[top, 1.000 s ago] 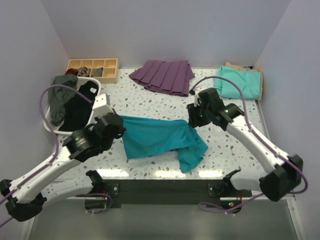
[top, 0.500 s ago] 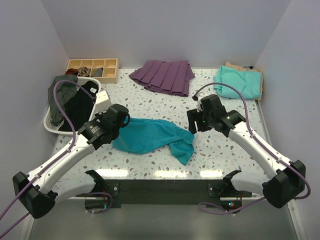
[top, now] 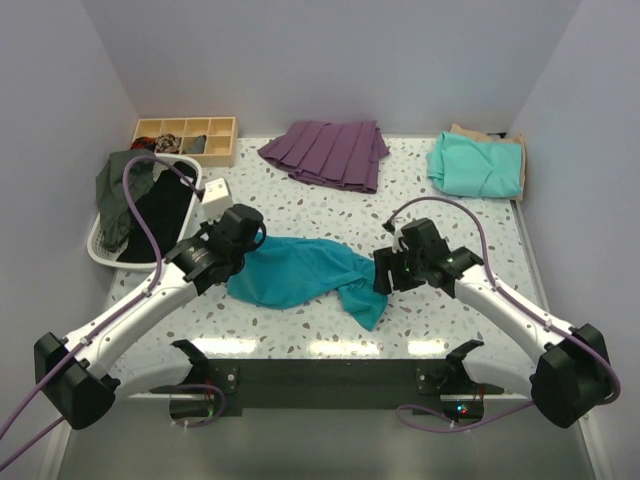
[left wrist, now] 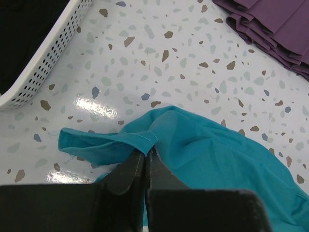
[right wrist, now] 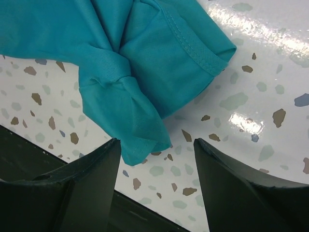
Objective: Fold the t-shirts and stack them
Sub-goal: Flatten out the tshirt
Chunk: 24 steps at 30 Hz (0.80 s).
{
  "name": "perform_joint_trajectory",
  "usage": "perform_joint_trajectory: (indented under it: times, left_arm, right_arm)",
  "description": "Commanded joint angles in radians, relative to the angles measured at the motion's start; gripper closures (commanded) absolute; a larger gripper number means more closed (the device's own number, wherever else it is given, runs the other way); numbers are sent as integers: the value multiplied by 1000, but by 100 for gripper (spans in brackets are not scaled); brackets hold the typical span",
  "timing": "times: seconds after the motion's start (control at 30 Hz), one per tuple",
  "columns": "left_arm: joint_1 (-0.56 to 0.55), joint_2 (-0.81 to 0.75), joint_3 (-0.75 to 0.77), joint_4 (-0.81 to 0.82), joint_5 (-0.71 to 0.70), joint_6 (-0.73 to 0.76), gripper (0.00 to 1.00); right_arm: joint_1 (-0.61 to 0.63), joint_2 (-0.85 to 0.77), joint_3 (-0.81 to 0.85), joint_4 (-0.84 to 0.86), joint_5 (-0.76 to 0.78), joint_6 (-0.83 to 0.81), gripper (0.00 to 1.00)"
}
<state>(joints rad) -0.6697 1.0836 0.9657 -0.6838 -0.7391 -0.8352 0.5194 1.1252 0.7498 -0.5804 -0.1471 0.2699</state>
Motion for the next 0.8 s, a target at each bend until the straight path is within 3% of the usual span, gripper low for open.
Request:
perform_joint_trajectory:
  times: [0.0, 0.2, 0.3, 0.4, 0.47, 0.6, 0.77]
  left_arm:
    - [4, -7, -24, 58, 1, 16, 100]
    - [9, -5, -42, 70, 17, 13, 100]
    - [12, -1, -45, 70, 20, 18, 100]
    - [13, 4, -47, 70, 21, 18, 100]
    - [16, 6, -47, 69, 21, 19, 100]
    - [18, -4, -44, 66, 30, 28, 100]
    - [19, -59, -12, 6, 49, 48, 100]
  right_arm:
    - [-1, 10, -18, 119, -54, 9, 34]
    - [-1, 73, -10, 172, -92, -8, 34]
    - [-2, 117, 14, 174, -103, -20, 44]
    - [-2, 145, 25, 175, -126, -21, 70]
    - [-1, 139, 29, 166, -124, -21, 100]
    - [1, 62, 57, 119, -109, -20, 100]
    - [1, -180, 112, 1, -48, 11, 100]
